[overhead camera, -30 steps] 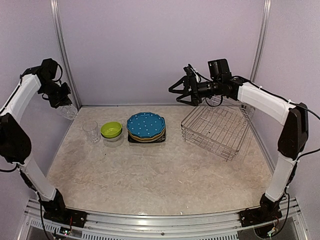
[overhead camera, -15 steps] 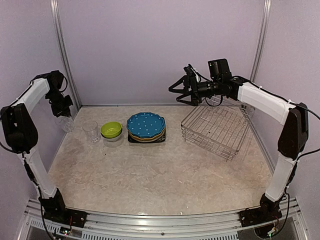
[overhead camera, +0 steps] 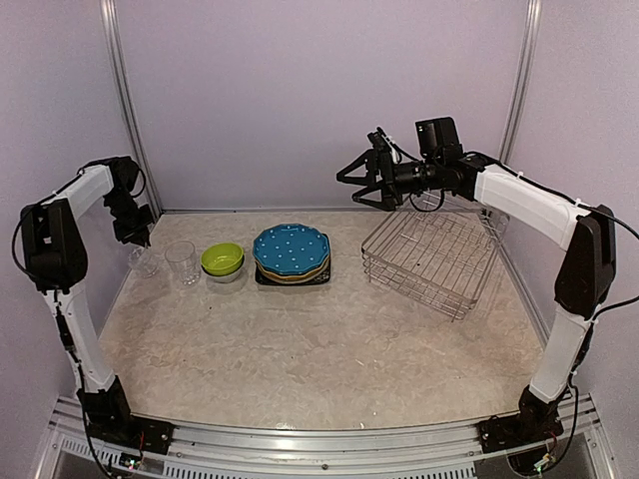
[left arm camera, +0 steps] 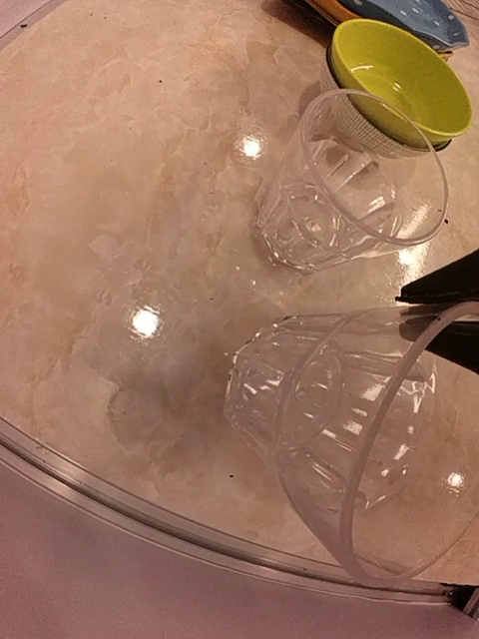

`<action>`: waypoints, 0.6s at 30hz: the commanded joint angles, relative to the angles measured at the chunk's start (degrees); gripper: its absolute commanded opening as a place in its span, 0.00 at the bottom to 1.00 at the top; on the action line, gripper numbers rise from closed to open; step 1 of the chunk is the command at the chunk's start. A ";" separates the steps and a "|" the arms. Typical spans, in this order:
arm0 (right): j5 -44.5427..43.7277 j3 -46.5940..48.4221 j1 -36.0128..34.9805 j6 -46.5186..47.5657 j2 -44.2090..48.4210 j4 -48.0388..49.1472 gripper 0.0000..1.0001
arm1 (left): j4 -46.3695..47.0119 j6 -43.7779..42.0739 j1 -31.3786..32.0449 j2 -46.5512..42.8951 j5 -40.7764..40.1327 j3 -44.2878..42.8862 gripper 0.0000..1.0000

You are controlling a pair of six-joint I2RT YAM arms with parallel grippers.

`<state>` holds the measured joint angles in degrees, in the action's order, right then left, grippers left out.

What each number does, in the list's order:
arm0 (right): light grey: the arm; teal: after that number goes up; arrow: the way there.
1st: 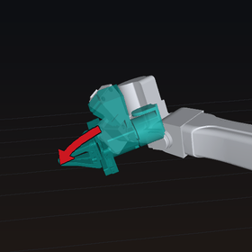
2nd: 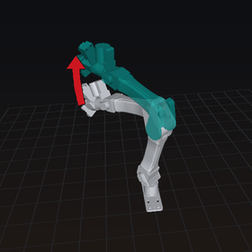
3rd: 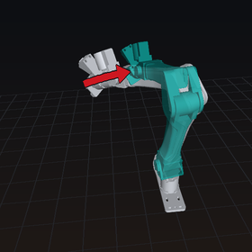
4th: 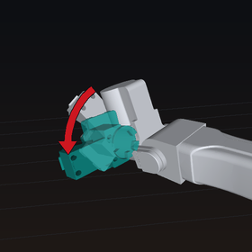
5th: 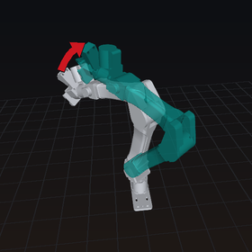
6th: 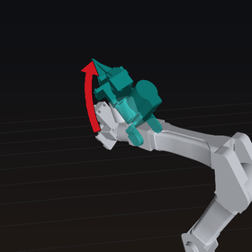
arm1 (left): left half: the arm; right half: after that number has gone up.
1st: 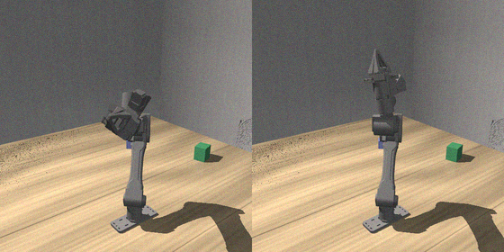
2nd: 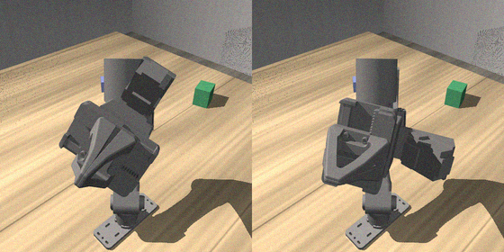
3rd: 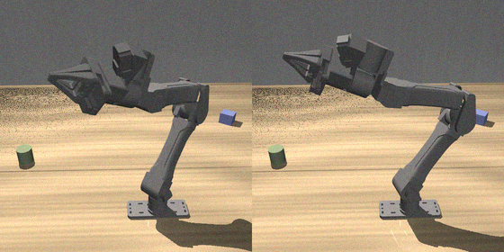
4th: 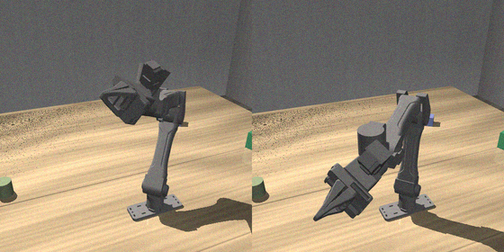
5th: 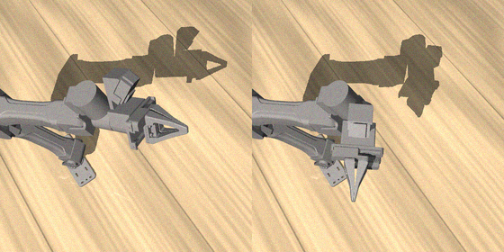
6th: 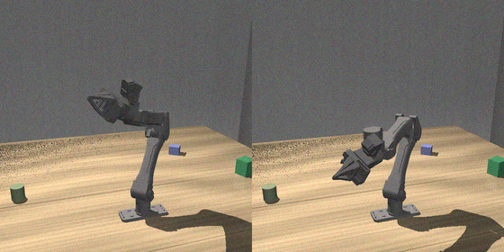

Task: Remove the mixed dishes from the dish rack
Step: Place the cup at the corner of the board.

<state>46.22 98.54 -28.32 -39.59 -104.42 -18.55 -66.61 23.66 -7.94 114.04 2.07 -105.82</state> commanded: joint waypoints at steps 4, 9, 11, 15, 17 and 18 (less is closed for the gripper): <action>-0.65 -0.99 0.36 -0.22 0.82 0.60 0.99 | 2.67 -0.55 -0.32 2.84 -0.53 -2.71 0.09; -0.78 -0.90 0.41 0.04 0.80 0.25 0.99 | 1.87 -0.85 -0.27 5.79 -0.72 -4.92 0.10; -0.88 -0.90 0.53 0.04 0.71 0.17 0.99 | 1.91 -0.89 -0.26 6.46 -1.07 -5.08 0.10; -0.95 -0.90 0.61 0.04 0.71 0.08 0.99 | 1.30 -1.13 -0.06 7.27 -1.84 -5.44 0.08; -0.95 -0.81 0.63 0.04 0.63 0.11 0.99 | 0.78 -1.29 0.12 7.57 -3.42 -5.53 0.06; -0.95 -0.81 0.63 0.00 0.63 0.06 0.99 | 0.47 -1.48 0.18 7.76 -4.32 -5.54 0.06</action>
<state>45.76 98.28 -28.32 -39.86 -104.42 -18.55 -65.01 23.20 -7.92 120.68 1.15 -109.36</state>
